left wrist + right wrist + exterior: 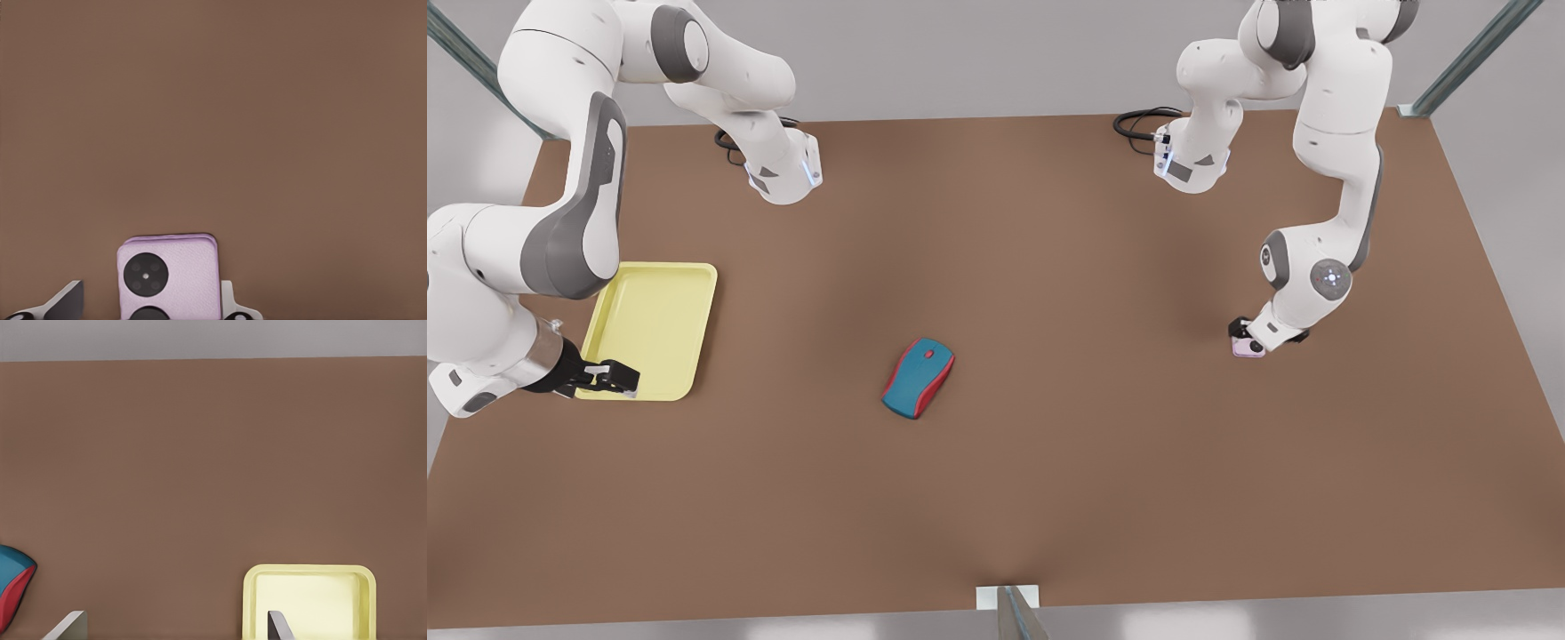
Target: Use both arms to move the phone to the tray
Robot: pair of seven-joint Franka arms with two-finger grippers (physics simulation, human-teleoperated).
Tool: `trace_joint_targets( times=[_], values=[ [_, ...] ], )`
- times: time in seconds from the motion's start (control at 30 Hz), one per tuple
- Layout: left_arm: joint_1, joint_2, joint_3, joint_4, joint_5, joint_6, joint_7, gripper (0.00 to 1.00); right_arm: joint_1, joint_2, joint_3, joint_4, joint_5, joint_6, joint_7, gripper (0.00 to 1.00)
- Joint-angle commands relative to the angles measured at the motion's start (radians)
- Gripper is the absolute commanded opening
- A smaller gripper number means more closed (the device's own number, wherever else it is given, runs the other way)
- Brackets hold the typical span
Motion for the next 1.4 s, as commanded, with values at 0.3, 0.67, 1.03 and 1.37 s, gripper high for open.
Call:
trace_joint_targets(
  times=[0.3, 0.67, 1.03, 1.37],
  values=[
    [0.000, 0.010, 0.002, -0.016, 0.001, 0.051, -0.073, 1.00, 0.000, -0.001, -0.001, 0.001, 0.001, 0.000, -0.003, 1.00],
    [-0.002, 0.019, -0.004, -0.029, 0.001, 0.065, -0.095, 1.00, 0.000, -0.001, 0.000, 0.001, 0.001, -0.002, -0.003, 1.00],
    [-0.004, 0.044, -0.007, -0.028, 0.000, 0.065, -0.096, 0.85, 0.002, -0.001, -0.001, 0.001, 0.001, 0.000, -0.003, 1.00],
    [-0.005, 0.035, -0.009, -0.022, 0.000, 0.051, -0.098, 0.82, 0.002, 0.000, -0.001, 0.001, 0.001, 0.000, -0.003, 1.00]
  ],
)
